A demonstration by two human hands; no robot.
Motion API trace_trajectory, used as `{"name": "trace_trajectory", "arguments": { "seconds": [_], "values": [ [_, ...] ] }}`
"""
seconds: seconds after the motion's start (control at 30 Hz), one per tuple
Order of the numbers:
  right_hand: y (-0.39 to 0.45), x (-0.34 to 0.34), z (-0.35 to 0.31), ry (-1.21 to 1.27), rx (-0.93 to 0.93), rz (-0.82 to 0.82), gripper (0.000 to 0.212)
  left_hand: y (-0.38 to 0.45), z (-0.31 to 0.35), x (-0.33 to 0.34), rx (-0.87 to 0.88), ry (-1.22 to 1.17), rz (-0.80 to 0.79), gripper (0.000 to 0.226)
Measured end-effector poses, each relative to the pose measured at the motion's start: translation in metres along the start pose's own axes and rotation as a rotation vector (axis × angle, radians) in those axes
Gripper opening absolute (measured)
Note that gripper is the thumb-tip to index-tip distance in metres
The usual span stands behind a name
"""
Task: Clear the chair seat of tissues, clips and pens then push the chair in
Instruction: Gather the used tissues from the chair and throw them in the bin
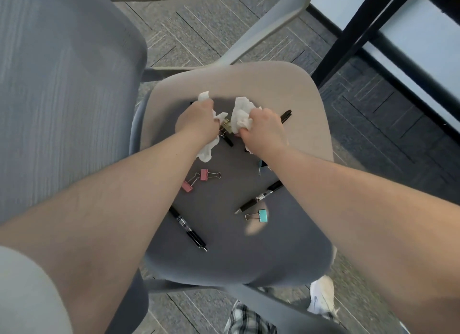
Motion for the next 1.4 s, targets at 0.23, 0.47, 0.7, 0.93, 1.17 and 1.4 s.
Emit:
{"name": "trace_trajectory", "arguments": {
  "seconds": [0.23, 0.47, 0.7, 0.93, 1.17, 1.4],
  "values": [
    [-0.022, -0.039, 0.009, -0.025, -0.021, 0.067, 0.018, -0.027, 0.013, -0.024, 0.06, 0.067, 0.033, 0.031],
    [-0.07, -0.065, 0.036, 0.048, 0.064, 0.091, 0.012, -0.062, 0.055, -0.021, 0.167, 0.131, 0.06, 0.032],
    [-0.135, -0.076, 0.116, 0.126, 0.168, 0.228, 0.02, -0.103, 0.137, 0.021, 0.274, 0.233, -0.009, 0.028],
    [-0.224, -0.082, 0.239, 0.176, 0.395, 0.272, 0.02, -0.162, 0.238, 0.09, 0.434, 0.32, -0.126, 0.025],
    [-0.334, -0.087, 0.355, 0.272, 0.58, 0.304, 0.02, -0.237, 0.349, 0.181, 0.626, 0.448, -0.249, 0.027],
    [-0.444, -0.076, 0.475, 0.379, 0.804, 0.361, 0.029, -0.318, 0.457, 0.286, 0.778, 0.578, -0.356, 0.025]
  ]
}}
Point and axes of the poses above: each hand's wrist, its own y-axis towards the middle knuckle, its own x-axis out of the palm, z = x × y, the point moved 1 cm from there along y, towards the middle knuckle, and after that the axes turned 6 degrees about -z, right-handed, at the moved point
